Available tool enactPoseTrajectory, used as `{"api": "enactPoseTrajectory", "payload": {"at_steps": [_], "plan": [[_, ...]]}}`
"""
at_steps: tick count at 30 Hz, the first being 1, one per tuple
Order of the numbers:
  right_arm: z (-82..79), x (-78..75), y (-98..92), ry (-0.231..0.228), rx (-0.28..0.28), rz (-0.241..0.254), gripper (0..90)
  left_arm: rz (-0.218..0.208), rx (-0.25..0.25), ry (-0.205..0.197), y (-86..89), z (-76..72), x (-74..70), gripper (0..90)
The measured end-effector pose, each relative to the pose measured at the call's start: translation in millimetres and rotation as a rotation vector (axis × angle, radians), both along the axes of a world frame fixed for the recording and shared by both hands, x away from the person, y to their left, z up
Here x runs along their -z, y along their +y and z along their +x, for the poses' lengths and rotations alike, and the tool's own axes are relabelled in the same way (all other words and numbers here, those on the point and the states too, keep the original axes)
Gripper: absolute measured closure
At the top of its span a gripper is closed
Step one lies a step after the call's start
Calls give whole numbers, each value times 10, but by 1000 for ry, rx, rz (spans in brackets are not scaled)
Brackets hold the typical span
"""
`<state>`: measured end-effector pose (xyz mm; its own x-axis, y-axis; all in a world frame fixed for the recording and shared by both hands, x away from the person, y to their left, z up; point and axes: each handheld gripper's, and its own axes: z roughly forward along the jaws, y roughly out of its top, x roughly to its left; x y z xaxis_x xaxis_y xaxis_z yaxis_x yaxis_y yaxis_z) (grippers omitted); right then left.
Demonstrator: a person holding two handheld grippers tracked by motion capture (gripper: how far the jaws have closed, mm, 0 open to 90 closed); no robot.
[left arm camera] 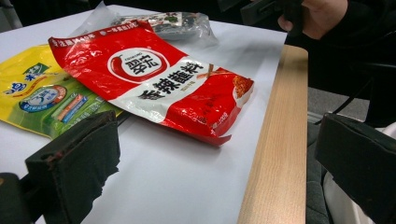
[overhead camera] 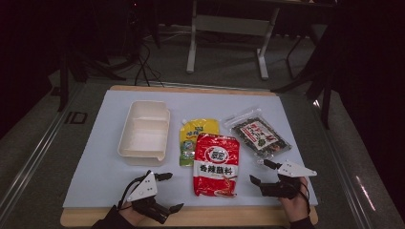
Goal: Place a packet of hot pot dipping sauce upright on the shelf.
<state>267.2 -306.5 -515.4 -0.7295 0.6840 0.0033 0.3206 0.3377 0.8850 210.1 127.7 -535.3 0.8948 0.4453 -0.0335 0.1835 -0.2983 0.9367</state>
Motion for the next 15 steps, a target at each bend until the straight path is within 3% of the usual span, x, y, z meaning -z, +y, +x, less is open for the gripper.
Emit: {"api": "enactPoseTrajectory", "payload": {"at_steps": [11, 15], "plan": [[-7, -23, 17, 9, -21, 17, 107, -2, -1, -1, -3, -4, -3, 12], [-31, -91, 75, -4, 2, 22, 99, -1, -1, -5, -6, -11, -8, 12]]}}
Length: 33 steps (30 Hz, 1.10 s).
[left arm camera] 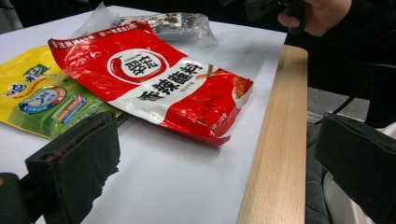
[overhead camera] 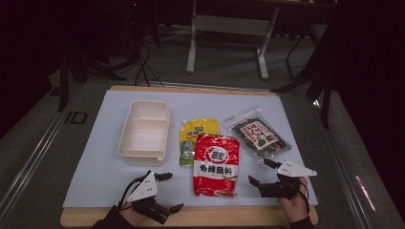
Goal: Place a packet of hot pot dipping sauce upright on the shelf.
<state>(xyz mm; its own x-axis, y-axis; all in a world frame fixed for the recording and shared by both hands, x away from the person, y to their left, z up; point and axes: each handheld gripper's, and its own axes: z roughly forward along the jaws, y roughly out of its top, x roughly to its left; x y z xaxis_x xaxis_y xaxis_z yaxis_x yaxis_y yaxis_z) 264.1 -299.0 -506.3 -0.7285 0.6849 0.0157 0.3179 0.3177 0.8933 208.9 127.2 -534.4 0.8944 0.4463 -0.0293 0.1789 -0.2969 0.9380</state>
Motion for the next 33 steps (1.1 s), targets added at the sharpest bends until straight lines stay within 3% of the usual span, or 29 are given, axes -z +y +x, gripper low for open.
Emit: {"api": "enactPoseTrajectory", "payload": {"at_steps": [11, 17, 23, 33], "plan": [[131, -285, 148, -49, -42, -35, 99, 1, 0, 1, -1, 0, -1, 12], [329, -382, 237, -36, -54, -2, 98, -4, -2, 6, 0, -1, 2, 12], [530, -396, 343, -30, -63, -11, 98, -5, -1, 6, 1, -5, 0, 12], [793, -334, 467, 3, -61, -67, 100, 2, 4, 3, -5, -9, -2, 12]]}}
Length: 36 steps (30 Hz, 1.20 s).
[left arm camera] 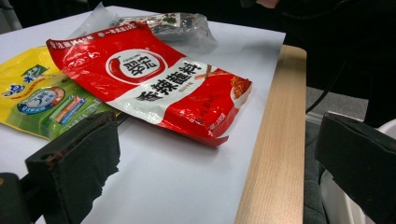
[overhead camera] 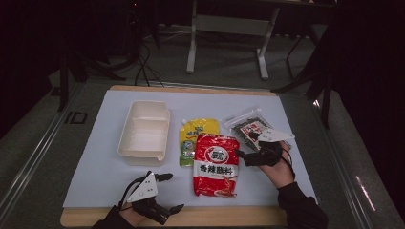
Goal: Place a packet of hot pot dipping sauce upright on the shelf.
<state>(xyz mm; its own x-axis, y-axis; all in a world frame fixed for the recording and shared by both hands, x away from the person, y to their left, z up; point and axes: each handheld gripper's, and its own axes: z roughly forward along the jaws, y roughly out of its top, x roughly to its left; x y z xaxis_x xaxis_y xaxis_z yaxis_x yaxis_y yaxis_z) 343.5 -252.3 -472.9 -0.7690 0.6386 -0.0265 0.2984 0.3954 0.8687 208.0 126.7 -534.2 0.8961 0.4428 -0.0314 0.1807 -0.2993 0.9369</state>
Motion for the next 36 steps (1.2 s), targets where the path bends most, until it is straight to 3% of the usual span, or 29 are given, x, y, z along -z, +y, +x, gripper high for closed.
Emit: {"api": "enactPoseTrajectory", "payload": {"at_steps": [6, 19, 25, 28, 30, 35, 36], "plan": [[139, 78, 53, 30, 3, -43, 105, 7, -3, 3, 8, 11, 11, 13], [343, 266, 139, 127, 15, -120, 236, 5, -2, 3, 9, 11, 11, 12], [446, 290, 157, 173, 33, -134, 490, 6, 0, 4, 9, 13, 14, 13], [479, 306, 185, 173, 44, -164, 599, 3, -3, 5, 11, 16, 17, 12], [486, 310, 197, 169, 57, -175, 624, 3, -3, 5, 11, 16, 17, 12], [535, 342, 227, 185, 70, -227, 858, 5, -5, 4, 20, 22, 20, 12], [537, 339, 221, 186, 70, -232, 865, 5, -6, 4, 21, 22, 20, 12]]}}
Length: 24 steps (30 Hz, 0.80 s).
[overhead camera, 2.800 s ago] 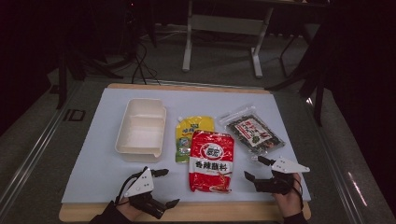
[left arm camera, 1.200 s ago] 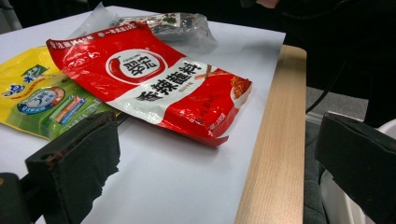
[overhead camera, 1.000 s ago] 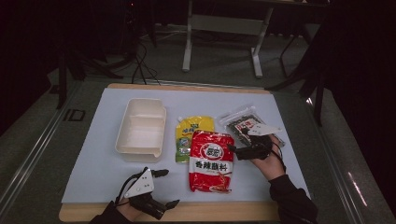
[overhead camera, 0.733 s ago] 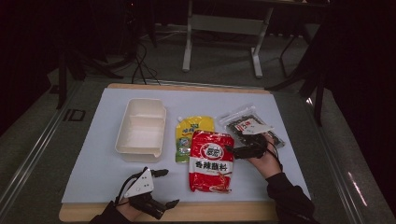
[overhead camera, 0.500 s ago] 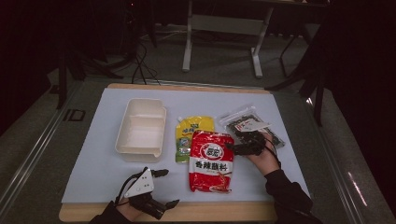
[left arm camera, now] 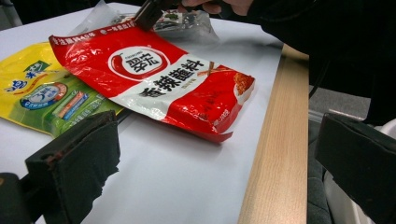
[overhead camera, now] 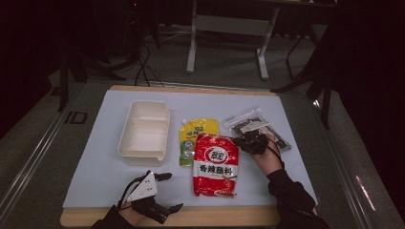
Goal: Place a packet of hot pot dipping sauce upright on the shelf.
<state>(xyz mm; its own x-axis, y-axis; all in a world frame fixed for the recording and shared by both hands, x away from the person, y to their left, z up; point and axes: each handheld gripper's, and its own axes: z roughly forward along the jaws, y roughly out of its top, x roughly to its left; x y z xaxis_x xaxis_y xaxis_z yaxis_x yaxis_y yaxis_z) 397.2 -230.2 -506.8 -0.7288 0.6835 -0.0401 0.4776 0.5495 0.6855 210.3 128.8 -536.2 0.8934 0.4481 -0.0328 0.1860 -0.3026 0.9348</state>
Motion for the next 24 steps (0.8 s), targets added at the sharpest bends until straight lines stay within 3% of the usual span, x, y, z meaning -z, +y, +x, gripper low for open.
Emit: {"api": "enactPoseTrajectory", "payload": {"at_steps": [4, 18, 24], "plan": [[-15, -36, -25, 2, 1, 19, 878, -2, 0, 0, -6, -4, -2, 12], [-153, -228, -15, -63, -44, 17, 888, 2, -4, 5, -26, -15, -23, 12], [-284, -387, 17, -93, -72, 20, 891, 5, -9, 17, -73, -38, -73, 13]]}}
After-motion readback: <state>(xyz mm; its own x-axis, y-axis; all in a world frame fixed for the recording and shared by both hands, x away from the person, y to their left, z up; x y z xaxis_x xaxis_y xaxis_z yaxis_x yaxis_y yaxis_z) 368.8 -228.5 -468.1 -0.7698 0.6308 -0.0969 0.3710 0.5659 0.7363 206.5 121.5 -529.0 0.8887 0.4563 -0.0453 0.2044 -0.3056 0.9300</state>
